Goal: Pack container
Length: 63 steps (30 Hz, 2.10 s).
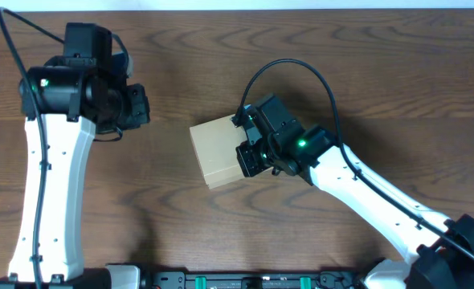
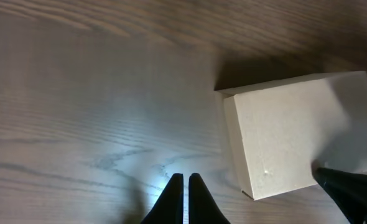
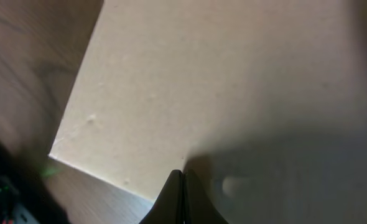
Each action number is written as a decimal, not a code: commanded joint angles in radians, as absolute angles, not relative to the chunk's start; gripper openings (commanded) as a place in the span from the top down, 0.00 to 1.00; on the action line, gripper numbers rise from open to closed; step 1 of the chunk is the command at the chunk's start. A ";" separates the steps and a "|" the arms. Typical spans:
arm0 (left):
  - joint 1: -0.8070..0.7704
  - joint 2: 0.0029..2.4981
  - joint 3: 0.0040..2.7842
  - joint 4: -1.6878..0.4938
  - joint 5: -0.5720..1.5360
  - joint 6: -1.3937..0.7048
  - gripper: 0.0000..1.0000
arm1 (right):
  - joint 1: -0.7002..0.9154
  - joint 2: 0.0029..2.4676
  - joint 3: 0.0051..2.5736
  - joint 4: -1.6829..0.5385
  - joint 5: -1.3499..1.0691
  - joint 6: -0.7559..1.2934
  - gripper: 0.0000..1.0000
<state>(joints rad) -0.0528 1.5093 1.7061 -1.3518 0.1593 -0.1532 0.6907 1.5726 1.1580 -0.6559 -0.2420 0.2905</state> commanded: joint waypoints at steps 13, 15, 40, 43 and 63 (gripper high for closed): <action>-0.052 1.490 1.719 -1.365 0.127 -0.173 0.95 | 0.728 1.787 1.169 -0.479 -0.091 0.389 0.99; -0.052 1.490 1.719 -1.365 0.128 -0.173 0.94 | 0.728 1.787 1.169 -0.461 -0.076 0.392 0.99; -0.052 1.490 1.719 -1.364 0.128 -0.184 0.04 | 0.726 1.579 1.171 -0.435 0.011 0.327 0.27; -0.052 1.490 1.720 -1.369 0.131 -0.184 0.04 | 0.725 1.502 1.171 -0.442 0.016 0.317 0.01; 0.122 0.745 1.351 -1.309 0.264 -0.003 0.05 | 0.687 0.660 0.885 -0.742 0.074 0.034 0.01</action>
